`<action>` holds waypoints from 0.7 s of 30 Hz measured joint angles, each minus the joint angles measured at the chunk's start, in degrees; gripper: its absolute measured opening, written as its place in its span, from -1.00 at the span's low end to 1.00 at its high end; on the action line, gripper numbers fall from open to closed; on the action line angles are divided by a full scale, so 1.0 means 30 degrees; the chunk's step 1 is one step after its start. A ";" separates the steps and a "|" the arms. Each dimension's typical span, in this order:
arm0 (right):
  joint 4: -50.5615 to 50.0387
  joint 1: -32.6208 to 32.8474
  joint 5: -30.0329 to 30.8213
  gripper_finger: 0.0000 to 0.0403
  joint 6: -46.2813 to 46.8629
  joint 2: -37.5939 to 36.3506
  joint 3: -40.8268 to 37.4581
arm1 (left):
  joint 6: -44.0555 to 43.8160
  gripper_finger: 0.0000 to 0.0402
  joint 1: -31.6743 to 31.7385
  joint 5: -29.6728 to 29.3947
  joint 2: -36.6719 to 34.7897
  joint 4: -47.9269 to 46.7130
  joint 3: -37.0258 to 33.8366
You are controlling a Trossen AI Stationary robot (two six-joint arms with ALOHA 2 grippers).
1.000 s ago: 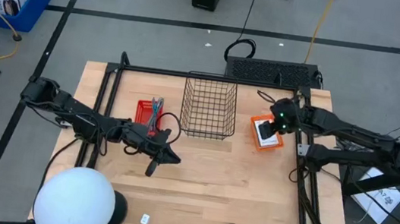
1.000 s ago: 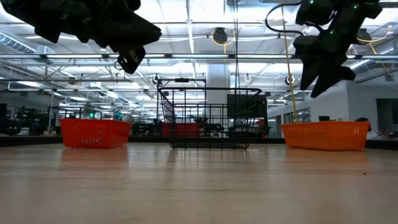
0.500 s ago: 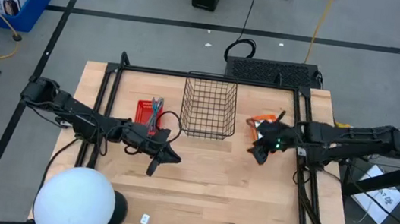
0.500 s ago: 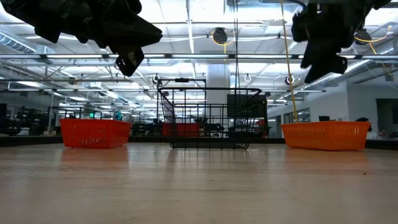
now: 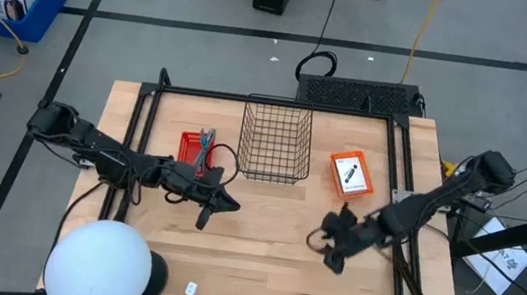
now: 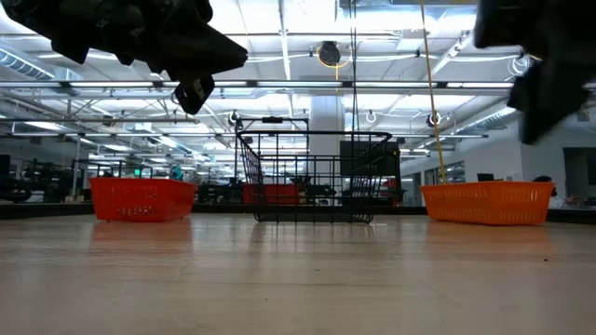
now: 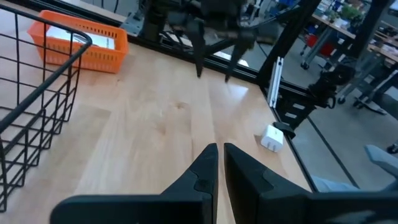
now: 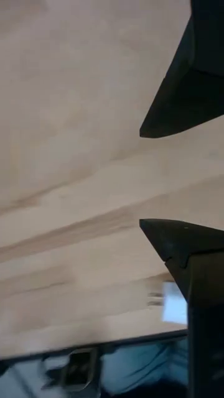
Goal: Pick and place items into bin
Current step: Put the right white charger adapter into the wire basket
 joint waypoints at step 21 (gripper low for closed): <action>0.4937 0.1764 0.0024 -0.09 0.3569 0.2283 -0.0007 | -0.0381 -0.85 0.0000 -0.0452 0.0000 -0.0275 0.0000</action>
